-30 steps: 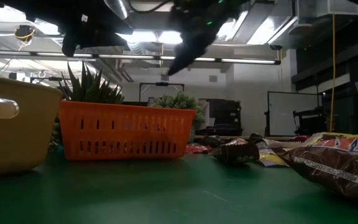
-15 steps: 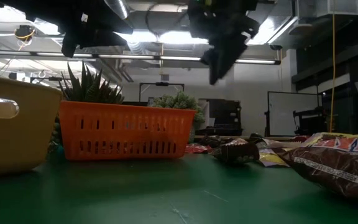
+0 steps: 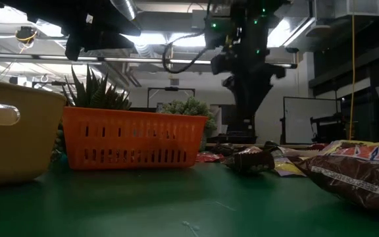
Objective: Sort candy
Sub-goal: Put the brown chocolate into the orange bin
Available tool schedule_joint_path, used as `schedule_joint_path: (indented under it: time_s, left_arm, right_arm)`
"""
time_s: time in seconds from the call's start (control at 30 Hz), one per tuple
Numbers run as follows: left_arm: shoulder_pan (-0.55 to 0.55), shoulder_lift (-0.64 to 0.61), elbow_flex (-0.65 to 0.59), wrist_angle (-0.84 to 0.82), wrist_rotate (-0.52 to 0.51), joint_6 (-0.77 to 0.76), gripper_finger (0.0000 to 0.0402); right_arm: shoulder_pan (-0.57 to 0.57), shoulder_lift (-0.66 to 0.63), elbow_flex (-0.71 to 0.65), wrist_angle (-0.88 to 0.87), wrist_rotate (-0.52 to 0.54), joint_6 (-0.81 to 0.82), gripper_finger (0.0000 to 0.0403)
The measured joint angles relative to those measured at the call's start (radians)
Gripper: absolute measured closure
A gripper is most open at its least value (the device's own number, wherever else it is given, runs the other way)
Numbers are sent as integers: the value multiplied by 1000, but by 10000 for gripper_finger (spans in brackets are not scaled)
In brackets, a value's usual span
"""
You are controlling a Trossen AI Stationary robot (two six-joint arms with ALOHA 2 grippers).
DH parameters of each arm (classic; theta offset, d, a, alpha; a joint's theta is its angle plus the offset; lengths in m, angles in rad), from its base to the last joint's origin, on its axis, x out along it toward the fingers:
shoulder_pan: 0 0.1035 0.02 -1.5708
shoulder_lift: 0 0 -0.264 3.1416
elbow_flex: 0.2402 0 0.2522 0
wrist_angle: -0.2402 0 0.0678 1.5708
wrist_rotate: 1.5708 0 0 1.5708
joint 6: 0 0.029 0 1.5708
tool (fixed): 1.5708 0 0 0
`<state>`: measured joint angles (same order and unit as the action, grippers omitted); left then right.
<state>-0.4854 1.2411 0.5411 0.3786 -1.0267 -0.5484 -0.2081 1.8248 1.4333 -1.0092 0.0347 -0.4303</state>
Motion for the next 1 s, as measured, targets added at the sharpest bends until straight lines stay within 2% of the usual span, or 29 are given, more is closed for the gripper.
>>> schedule_joint_path:
  time_s: [0.07,0.37,0.77,1.0]
  left_arm:
    - [0,0,0,0,0,0,270]
    - [1,0,0,0,0,5,270]
    - [1,0,0,-1,-2,8,270]
    - [1,0,0,-4,-1,9,270]
  right_arm:
    - [-24,0,-24,48,33,9,217]
    - [-159,1,-153,247,1,-28,217]
    - [-178,43,-155,265,-216,-75,217]
    - [-178,100,-155,311,-129,-76,217]
